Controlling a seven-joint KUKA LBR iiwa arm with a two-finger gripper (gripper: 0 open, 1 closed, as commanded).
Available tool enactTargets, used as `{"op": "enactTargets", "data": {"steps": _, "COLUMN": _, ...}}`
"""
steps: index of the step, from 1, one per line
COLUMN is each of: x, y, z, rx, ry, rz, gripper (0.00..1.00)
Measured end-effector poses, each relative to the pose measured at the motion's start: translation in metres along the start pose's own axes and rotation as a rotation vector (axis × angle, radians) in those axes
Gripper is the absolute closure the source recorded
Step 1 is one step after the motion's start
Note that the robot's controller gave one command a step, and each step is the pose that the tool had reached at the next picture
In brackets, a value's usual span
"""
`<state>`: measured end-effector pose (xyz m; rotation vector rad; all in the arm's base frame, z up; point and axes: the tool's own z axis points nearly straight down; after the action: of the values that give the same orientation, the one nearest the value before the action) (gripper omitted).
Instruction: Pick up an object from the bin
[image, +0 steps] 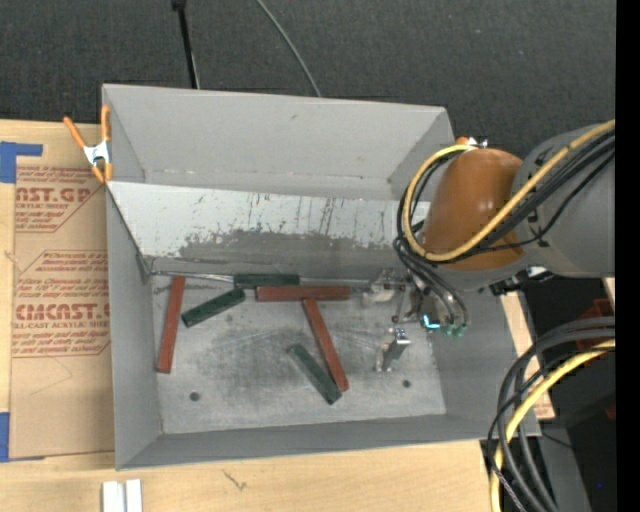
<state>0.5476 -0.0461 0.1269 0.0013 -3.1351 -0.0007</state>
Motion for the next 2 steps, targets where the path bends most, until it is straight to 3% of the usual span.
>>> {"op": "enactTargets", "data": {"steps": 1, "x": -0.002, "y": 0.0, "z": -0.004, "rx": 0.001, "ry": -0.007, "rz": 0.0, "gripper": 0.0}}
{"op": "enactTargets", "data": {"steps": 2, "x": -0.013, "y": 0.028, "z": 0.02, "rx": 0.004, "ry": -0.013, "rz": -0.084, "gripper": 0.0}}
